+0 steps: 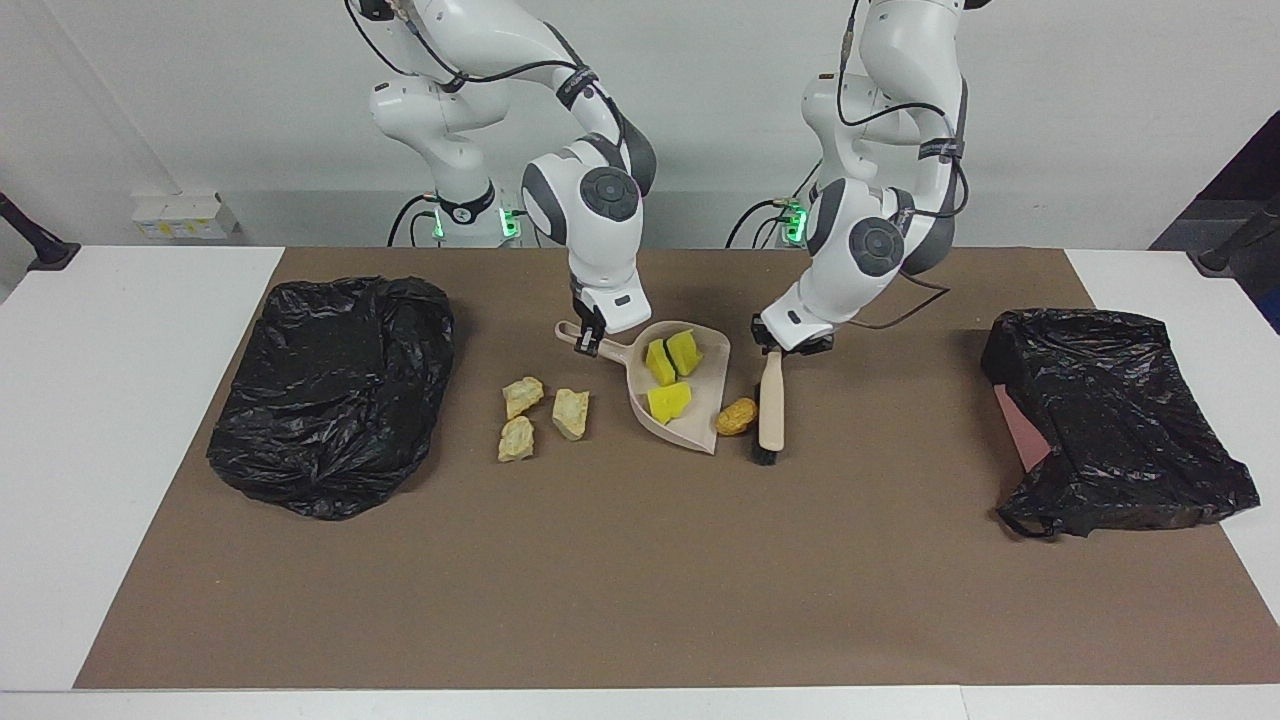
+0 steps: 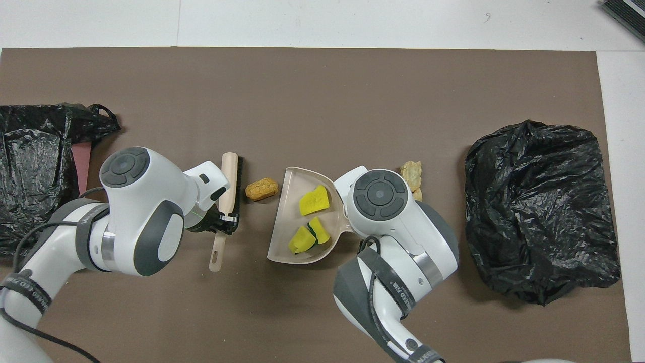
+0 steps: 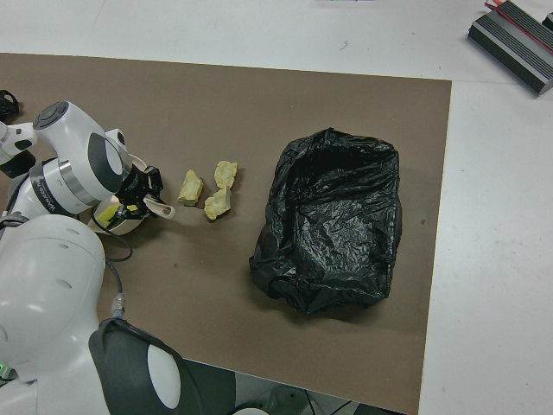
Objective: Sweep and dump trash in bin
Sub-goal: 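Sweep the sponges into the dustpan while the right gripper holds it, then carry the dustpan to the nearer black bag and tip it with the right gripper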
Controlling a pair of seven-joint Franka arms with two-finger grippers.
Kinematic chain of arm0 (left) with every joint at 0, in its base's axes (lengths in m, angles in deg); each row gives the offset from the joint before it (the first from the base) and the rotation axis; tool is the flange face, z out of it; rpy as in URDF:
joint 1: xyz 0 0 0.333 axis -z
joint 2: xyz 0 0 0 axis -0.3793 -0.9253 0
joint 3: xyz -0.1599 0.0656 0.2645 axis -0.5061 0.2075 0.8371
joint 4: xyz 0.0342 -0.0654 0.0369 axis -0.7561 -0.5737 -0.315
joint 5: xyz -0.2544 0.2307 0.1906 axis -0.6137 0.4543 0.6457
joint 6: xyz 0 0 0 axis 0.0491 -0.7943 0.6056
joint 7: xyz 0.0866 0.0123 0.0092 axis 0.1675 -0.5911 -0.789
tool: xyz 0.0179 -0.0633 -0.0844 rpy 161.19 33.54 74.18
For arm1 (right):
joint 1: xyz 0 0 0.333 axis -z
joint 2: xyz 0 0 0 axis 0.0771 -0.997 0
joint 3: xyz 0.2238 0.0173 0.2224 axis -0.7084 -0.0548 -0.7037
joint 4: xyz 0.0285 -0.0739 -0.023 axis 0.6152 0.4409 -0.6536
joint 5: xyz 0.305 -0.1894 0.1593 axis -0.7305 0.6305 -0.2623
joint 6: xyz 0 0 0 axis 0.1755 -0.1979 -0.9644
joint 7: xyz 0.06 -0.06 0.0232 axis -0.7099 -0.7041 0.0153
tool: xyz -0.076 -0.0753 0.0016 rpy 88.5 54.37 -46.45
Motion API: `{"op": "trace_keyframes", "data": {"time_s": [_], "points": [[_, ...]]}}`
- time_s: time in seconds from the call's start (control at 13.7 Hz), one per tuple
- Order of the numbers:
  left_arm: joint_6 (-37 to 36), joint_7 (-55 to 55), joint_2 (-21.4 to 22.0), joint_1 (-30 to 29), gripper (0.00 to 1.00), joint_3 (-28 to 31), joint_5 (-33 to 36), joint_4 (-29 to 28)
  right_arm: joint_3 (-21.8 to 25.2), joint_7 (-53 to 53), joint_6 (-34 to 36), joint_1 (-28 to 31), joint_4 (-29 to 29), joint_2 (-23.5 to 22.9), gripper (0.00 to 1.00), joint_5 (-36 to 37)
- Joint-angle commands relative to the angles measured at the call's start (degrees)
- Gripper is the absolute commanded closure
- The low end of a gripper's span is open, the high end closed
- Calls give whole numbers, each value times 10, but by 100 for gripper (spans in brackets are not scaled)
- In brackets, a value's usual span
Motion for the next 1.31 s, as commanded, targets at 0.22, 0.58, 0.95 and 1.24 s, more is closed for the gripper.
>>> {"op": "trace_keyframes", "data": {"time_s": [0.22,0.58,0.95,1.24], "points": [[-6,-10,16,41,100,10,-13,2,-3,12,-4,4,12,11,100,-6],[-30,-72,49,-28,100,15,28,9,-3,8,-3,7,11,10,100,-6],[-68,-148,101,-84,100,16,64,8,-1,-11,42,63,-5,93,100,-7],[-87,-223,110,-87,100,15,94,1,8,-55,106,144,-8,170,100,-7]]}}
